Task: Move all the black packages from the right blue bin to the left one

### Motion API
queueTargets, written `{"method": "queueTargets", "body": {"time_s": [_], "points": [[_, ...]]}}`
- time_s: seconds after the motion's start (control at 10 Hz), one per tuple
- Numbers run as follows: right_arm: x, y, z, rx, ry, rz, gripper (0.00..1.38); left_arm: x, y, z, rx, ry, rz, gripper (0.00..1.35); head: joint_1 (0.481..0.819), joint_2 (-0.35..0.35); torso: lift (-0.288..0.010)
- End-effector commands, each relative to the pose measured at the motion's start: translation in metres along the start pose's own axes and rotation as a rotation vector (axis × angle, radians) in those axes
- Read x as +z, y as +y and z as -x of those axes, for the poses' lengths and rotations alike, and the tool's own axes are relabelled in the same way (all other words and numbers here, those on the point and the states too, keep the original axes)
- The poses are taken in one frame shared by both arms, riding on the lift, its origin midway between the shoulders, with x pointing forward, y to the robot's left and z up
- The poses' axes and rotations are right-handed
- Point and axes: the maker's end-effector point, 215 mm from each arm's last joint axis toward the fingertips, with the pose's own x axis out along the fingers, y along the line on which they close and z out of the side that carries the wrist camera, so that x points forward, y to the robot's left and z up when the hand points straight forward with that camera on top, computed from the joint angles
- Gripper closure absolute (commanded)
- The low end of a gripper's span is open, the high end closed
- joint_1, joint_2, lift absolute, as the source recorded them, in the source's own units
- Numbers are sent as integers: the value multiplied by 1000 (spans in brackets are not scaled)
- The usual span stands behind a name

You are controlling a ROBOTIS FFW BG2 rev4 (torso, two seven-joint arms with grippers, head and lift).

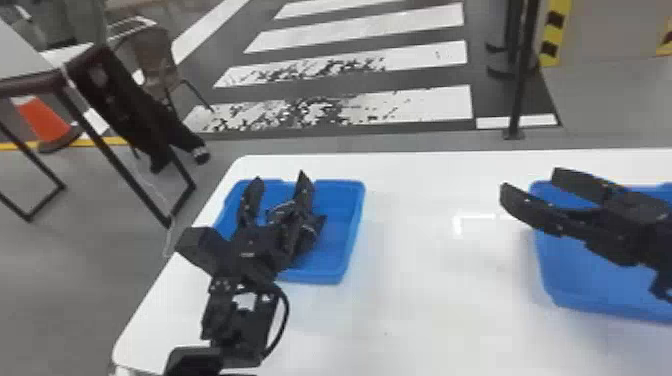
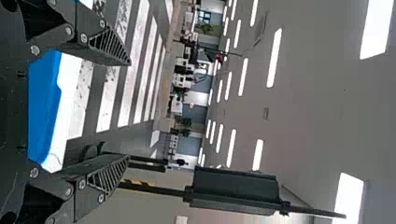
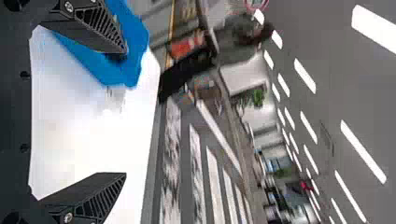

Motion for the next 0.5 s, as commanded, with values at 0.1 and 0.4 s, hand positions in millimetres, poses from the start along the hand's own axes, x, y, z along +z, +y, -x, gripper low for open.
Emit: {"method": "queueTargets", "body": {"time_s": [0.1, 0.4], "points": [[12, -48, 80, -388, 35, 157, 82, 3, -25, 18, -37, -9, 61, 214, 695, 200, -169], [-38, -129, 158, -699, 170, 104, 88, -5, -65, 42, -93, 12, 153, 216, 695, 30, -169]]}}
